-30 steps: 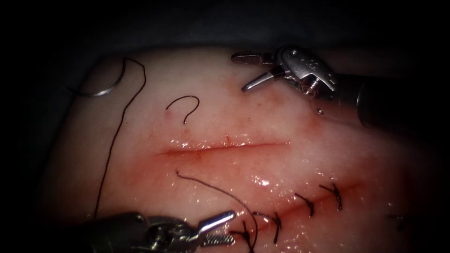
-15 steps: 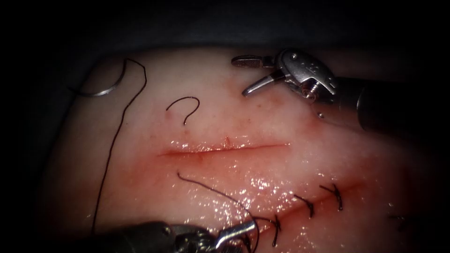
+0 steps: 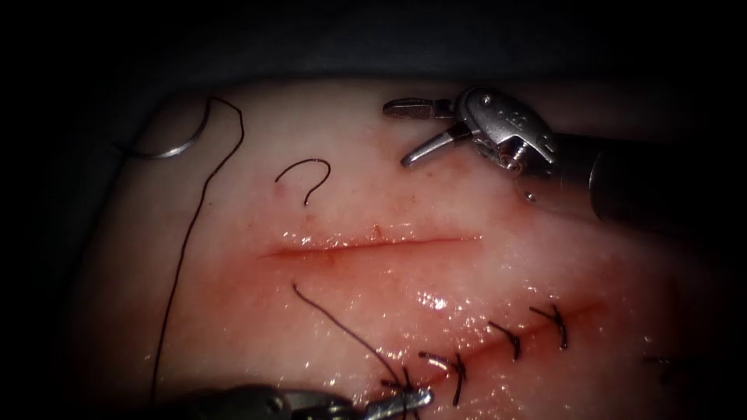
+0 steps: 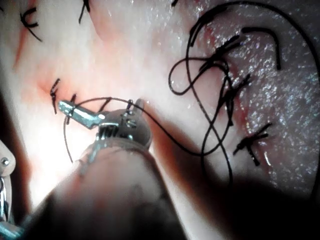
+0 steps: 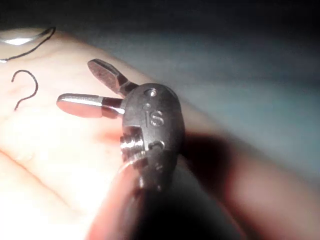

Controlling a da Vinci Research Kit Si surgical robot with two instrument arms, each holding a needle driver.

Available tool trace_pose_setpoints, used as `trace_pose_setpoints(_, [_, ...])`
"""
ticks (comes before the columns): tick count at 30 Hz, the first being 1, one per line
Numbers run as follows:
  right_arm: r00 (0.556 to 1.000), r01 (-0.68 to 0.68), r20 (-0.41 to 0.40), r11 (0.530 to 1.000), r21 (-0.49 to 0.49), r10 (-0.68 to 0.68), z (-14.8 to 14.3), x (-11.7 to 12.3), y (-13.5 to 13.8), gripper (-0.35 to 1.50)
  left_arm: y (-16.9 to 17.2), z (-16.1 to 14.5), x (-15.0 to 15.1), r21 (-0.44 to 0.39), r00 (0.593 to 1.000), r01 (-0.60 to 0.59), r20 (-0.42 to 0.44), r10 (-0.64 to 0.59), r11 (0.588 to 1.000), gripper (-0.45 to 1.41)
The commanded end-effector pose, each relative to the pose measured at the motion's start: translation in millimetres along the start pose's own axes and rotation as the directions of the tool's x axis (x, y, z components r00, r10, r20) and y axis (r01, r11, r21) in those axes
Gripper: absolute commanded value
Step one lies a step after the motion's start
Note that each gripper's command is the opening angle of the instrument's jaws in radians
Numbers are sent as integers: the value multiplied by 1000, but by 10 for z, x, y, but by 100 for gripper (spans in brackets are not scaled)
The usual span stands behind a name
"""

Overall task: Wound Closure
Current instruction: With the left needle driver, pick up a long length of suture.

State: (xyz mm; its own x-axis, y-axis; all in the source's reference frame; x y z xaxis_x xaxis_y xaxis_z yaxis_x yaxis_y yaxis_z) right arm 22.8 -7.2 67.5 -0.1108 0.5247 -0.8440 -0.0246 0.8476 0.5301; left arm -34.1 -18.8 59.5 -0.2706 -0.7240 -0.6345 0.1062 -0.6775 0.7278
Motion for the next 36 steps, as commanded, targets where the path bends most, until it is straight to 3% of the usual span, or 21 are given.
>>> trace_pose_setpoints(1, [1000, 3, -3, 1000, 1, -3, 11, 1, 6, 73, -2, 8, -4, 2, 1000, -2, -1, 2, 1000, 89])
trace_pose_setpoints(9, [1000, 6, -3, 1000, 1, -6, 12, 0, 4, 68, 4, 6, -18, -3, 1000, 0, 22, 0, 1000, 76])
trace_pose_setpoints(18, [1000, 6, -3, 1000, 1, -6, 14, 1, 1, 63, 19, -28, -38, -14, 997, 25, 74, -24, 1000, 84])
trace_pose_setpoints(26, [1000, 7, -3, 1000, -4, -7, 19, 1, 2, 63, -3, -38, -21, 62, 998, 41, 48, -44, 997, 86])
trace_pose_setpoints(28, [1000, 7, -3, 1000, -3, -7, 18, 1, 2, 63, -17, -39, -13, 123, 998, 53, 33, -57, 991, 93])
trace_pose_setpoints(36, [1000, 1, -3, 1000, -2, -1, 18, 0, 2, 61, -28, -28, -4, 148, 1000, 12, 20, -15, 989, 94])
